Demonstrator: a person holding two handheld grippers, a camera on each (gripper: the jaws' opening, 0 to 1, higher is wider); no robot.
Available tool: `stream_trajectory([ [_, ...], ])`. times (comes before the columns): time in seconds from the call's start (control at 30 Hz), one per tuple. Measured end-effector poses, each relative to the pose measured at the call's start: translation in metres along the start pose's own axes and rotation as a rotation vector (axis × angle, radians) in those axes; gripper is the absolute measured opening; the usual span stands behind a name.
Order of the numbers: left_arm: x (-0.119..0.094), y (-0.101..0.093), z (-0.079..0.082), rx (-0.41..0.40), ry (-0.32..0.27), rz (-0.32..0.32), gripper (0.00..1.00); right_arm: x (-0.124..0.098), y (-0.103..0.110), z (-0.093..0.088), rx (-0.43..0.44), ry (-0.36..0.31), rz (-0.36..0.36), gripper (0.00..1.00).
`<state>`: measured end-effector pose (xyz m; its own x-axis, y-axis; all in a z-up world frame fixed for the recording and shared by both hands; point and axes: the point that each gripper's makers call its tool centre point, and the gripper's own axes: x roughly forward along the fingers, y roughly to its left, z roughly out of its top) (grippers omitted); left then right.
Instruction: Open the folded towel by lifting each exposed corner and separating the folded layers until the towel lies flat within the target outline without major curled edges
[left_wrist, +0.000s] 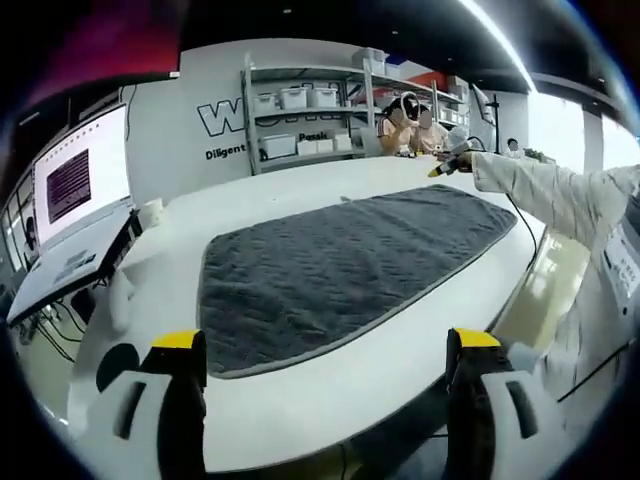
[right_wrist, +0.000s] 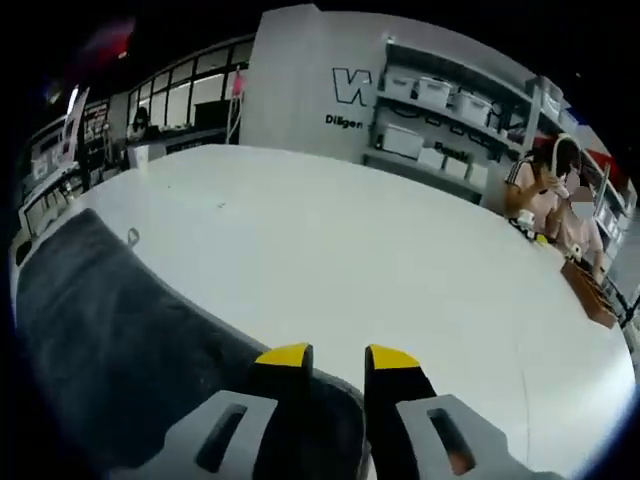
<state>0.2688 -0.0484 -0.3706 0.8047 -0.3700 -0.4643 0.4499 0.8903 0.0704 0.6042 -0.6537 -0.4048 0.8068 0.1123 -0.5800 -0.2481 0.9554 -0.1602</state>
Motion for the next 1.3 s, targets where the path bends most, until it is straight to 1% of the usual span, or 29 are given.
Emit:
stream_trajectory([
  [0.03, 0.001, 0.001, 0.0, -0.002, 0.0, 0.001, 0.99, 0.0, -0.003, -0.003, 0.001, 0.008, -0.002, 0.08],
  [0.13, 0.004, 0.004, 0.001, -0.007, 0.0, 0.006, 0.98, 0.001, -0.016, -0.016, 0.004, 0.045, -0.032, 0.08],
  [0.2, 0.004, 0.005, 0.001, -0.007, -0.001, 0.009, 0.98, 0.004, -0.023, -0.024, 0.018, 0.066, -0.027, 0.07],
  [0.3, 0.006, 0.003, 0.001, -0.007, 0.002, 0.007, 0.98, 0.007, -0.023, -0.031, 0.041, 0.076, -0.007, 0.04],
  [0.37, 0.008, 0.004, -0.001, -0.007, 0.011, 0.006, 0.98, 0.007, -0.021, -0.034, 0.042, 0.079, -0.008, 0.03],
  [0.43, 0.009, 0.004, -0.001, -0.008, 0.013, 0.006, 0.98, 0.01, -0.018, -0.036, 0.051, 0.078, 0.008, 0.0],
  [0.5, 0.011, 0.003, -0.001, -0.013, 0.009, 0.006, 0.98, 0.012, -0.014, -0.038, 0.043, 0.079, 0.03, 0.0],
  [0.53, 0.011, 0.002, 0.0, -0.015, 0.008, 0.005, 0.98, 0.013, -0.015, -0.036, 0.044, 0.062, 0.026, 0.0],
  [0.63, 0.013, 0.001, -0.002, -0.016, 0.015, 0.003, 0.97, 0.012, -0.018, -0.037, 0.057, 0.066, 0.017, 0.0],
  [0.67, 0.013, 0.0, -0.002, -0.014, 0.018, 0.003, 0.97, 0.01, -0.024, -0.035, 0.073, 0.059, -0.014, 0.0],
  [0.7, 0.014, 0.0, -0.003, -0.014, 0.022, 0.004, 0.97, 0.009, -0.026, -0.031, 0.063, 0.04, -0.02, 0.0],
  [0.73, 0.014, 0.0, -0.003, -0.015, 0.024, 0.005, 0.97, 0.006, -0.024, -0.028, 0.065, 0.023, -0.004, 0.0],
  [0.77, 0.014, 0.001, -0.003, -0.016, 0.024, 0.005, 0.97, 0.005, -0.02, -0.028, 0.073, 0.021, 0.027, 0.0],
  [0.83, 0.013, 0.002, -0.002, -0.017, 0.022, 0.011, 0.97, 0.004, -0.016, -0.032, 0.059, 0.041, 0.039, 0.0],
  [0.9, 0.014, 0.004, -0.002, -0.018, 0.021, 0.016, 0.97, 0.003, -0.014, -0.034, 0.05, 0.051, 0.048, 0.06],
  [0.93, 0.014, 0.004, -0.002, -0.019, 0.023, 0.017, 0.97, 0.003, -0.012, -0.035, 0.047, 0.05, 0.058, 0.07],
  [0.97, 0.014, 0.005, -0.002, -0.019, 0.024, 0.018, 0.97, 0.003, -0.01, -0.036, 0.043, 0.055, 0.071, 0.06],
  [1.07, 0.017, 0.004, -0.004, -0.019, 0.03, 0.018, 0.97, 0.003, -0.008, -0.043, 0.012, 0.085, 0.073, 0.05],
  [1.1, 0.019, 0.003, -0.004, -0.019, 0.032, 0.016, 0.96, 0.004, -0.006, -0.045, 0.012, 0.089, 0.083, 0.04],
  [1.13, 0.019, 0.002, -0.004, -0.018, 0.033, 0.013, 0.96, 0.005, -0.006, -0.044, 0.023, 0.083, 0.094, 0.02],
  [1.23, 0.021, -0.001, -0.006, -0.014, 0.04, 0.006, 0.96, 0.006, -0.006, -0.045, 0.124, 0.083, 0.114, 0.02],
  [1.3, 0.022, -0.002, -0.007, -0.012, 0.045, 0.004, 0.96, 0.006, -0.009, -0.046, 0.107, 0.069, 0.118, 0.01],
])
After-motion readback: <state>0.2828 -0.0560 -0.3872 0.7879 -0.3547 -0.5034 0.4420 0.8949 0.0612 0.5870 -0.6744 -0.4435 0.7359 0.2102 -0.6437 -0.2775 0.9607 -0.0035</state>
